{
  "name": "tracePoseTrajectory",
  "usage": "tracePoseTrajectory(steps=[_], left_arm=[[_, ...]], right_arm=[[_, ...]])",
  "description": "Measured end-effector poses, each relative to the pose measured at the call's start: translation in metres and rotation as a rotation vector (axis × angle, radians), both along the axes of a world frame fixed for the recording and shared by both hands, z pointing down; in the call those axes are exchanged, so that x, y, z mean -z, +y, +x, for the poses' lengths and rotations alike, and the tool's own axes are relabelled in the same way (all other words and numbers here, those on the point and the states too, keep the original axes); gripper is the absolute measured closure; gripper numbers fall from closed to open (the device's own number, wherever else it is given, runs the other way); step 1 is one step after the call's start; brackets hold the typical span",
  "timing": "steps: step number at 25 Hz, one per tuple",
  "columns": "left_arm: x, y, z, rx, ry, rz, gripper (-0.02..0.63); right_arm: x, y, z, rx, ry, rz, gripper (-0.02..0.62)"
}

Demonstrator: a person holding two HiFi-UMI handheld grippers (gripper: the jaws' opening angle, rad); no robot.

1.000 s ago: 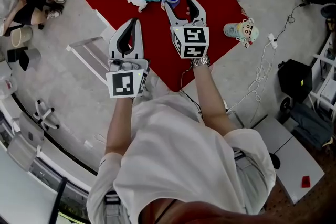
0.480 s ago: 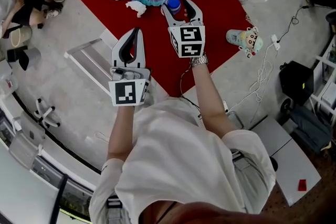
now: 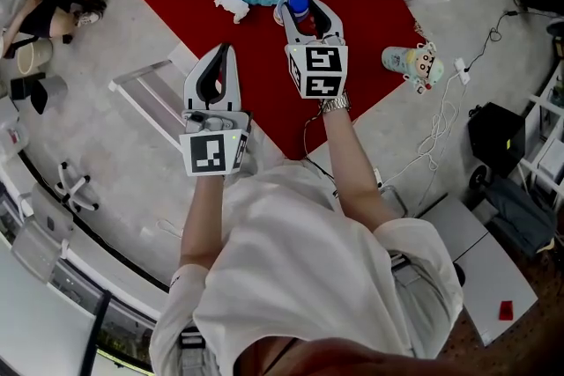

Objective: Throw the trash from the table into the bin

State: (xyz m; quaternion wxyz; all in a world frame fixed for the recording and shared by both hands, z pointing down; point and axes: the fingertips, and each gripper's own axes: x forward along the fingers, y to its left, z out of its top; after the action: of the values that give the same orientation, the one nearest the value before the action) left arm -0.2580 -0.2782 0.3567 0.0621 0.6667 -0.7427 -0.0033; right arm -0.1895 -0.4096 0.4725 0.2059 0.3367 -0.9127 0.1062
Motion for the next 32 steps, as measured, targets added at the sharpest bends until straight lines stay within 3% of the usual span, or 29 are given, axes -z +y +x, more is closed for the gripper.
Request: tracePoseTrajectory(steps=[15,32], left_arm=[[0.021,0.064,0.002,-0.016,0.004,0.049,0.601],[0.050,0.194,-0.005,-0.062,0.002,0.125,0.601]], right_arm=[[0.051,0.060,0.002,-0.006,-0.014,0.098,0.414],[0.098,0.190,0.008,-0.069,-0.063,0.134,0.413]])
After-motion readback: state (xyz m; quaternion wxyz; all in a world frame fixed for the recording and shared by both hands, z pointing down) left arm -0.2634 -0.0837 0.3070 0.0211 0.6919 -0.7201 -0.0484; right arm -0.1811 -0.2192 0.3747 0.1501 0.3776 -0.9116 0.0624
